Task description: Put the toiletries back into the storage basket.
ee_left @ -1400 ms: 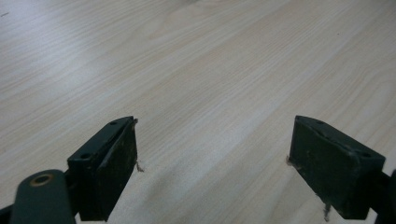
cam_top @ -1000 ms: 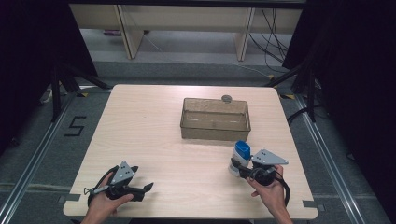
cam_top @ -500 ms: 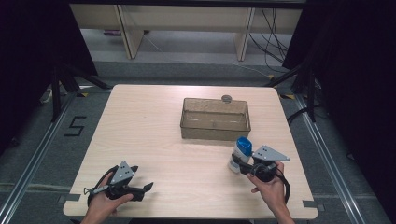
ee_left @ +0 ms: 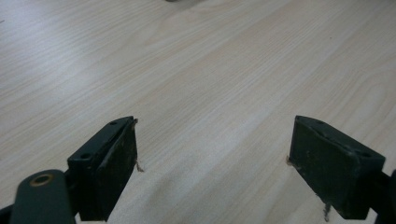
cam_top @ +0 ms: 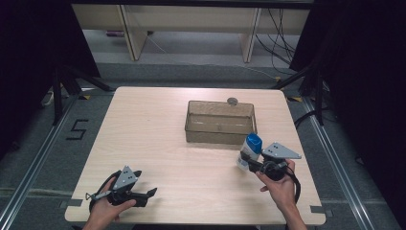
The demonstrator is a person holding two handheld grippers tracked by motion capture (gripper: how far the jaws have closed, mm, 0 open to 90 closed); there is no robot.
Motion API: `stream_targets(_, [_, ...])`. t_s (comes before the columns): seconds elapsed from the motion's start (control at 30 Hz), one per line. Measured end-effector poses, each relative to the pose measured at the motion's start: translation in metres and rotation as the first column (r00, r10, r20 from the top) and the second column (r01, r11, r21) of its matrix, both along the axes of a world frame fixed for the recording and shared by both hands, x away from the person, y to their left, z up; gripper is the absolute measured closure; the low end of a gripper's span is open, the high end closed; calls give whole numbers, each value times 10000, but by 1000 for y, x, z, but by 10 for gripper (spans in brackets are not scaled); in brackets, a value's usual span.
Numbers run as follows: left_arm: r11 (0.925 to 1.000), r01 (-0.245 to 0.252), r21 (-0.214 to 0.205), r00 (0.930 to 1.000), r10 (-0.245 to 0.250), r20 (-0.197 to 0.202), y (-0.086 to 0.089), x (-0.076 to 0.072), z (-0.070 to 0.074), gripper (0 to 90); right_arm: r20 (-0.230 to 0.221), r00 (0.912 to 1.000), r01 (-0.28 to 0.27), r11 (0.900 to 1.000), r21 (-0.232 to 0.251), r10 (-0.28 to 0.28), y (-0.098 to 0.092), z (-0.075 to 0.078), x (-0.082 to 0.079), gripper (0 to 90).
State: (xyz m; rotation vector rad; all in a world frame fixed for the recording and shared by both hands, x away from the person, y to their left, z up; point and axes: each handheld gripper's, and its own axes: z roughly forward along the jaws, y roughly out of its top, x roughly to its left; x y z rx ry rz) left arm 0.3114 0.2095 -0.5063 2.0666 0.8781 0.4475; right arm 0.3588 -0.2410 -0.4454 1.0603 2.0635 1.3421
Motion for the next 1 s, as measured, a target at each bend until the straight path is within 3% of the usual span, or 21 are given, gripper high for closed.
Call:
stream_targets(0.1, [10000, -65, -6, 10000, 65, 50, 0, 0, -1, 150, 166, 9999, 6, 9998, -199, -3, -3, 3, 2, 561])
stream_targets(0.13, [10000, -58, -2, 10000, 58, 48, 0, 0, -1, 150, -52, 10000, 57, 9999, -101, -58, -3, 4, 1, 561])
stream_targets(0.17, [10000, -49, -12, 10000, 49, 47, 0, 0, -1, 150, 122, 9999, 3, 9997, -246, 0, -5, 6, 3, 561])
stream_targets(0.23, [9998, -105, -183, 9999, 105, 29, -1, 0, -1, 150, 8, 9999, 107, 9999, 8, -107, -4, 6, 4, 561])
stream_targets(0.27, [9997, -134, -188, 9999, 134, -4, -1, 0, -1, 150, 187, 9998, 114, 9996, -241, -109, -6, 8, 5, 561])
stream_targets(0.3, [9997, -135, -205, 9999, 135, -3, -1, 0, -1, 150, -3, 9999, 134, 9997, -196, -134, -6, 9, 5, 561])
stream_targets(0.33, [9996, -131, -233, 9999, 132, 31, -1, 0, -1, 150, 200, 9998, 93, 9996, -282, -87, -7, 10, 7, 561])
stream_targets(0.37, [9997, -75, -212, 10000, 74, -26, -1, 0, -1, 150, 6, 9999, 152, 9999, -73, -152, -5, 11, 7, 561])
stream_targets(0.4, [9997, -89, -220, 10000, 89, -16, -1, 0, -1, 150, -145, 9996, 227, 9995, -214, -230, -6, 14, 7, 561])
stream_targets(0.5, [9998, -84, -202, 10000, 84, -15, -1, 0, -1, 150, 155, 9997, 191, 9992, -349, -185, -6, 15, 11, 561])
stream_targets(0.53, [10000, 15, 71, 10000, -15, -28, 1, 0, -1, 150, -18, 9998, 184, 9997, -180, -185, -5, 18, 10, 561])
stream_targets(0.6, [9999, -94, -43, 10000, 94, -17, 0, 1, -2, 150, -148, 9996, 235, 9995, -200, -238, -4, 19, 10, 561])
stream_targets(0.63, [9999, -100, -48, 9999, 100, -10, 0, 1, -2, 150, 269, 9995, 158, 9994, -303, -150, -6, 20, 13, 562])
stream_targets(0.67, [9999, -39, 105, 10000, 39, -6, 1, 1, -1, 150, -36, 9999, 166, 9998, -118, -167, -4, 22, 12, 561])
stream_targets(0.73, [10000, 7, 41, 10000, -7, -24, 1, 0, -1, 150, 269, 9995, 177, 9992, -351, -168, -6, 26, 15, 561])
stream_targets(0.77, [9997, -129, -224, 9999, 128, -7, -1, 0, -2, 150, 109, 9997, 230, 9995, -197, -228, -5, 27, 15, 562])
stream_targets(0.9, [10000, 9, 58, 10000, -9, -8, 1, 0, -1, 150, 301, 9993, 213, 9995, -226, -206, -6, 30, 18, 561])
stream_targets(0.93, [10000, 7, 50, 10000, -7, -12, 1, 0, -1, 150, 97, 9995, 312, 9994, -119, -311, -5, 32, 17, 561])
stream_targets(0.97, [9998, -106, -177, 9999, 105, -6, 0, 0, -1, 150, 347, 9990, 280, 9993, -262, -271, -7, 34, 19, 562])
stream_targets(1.0, [10000, -5, 11, 10000, 5, -8, 1, 0, -1, 150, 296, 9989, 364, 9992, -141, -360, -6, 34, 19, 561])
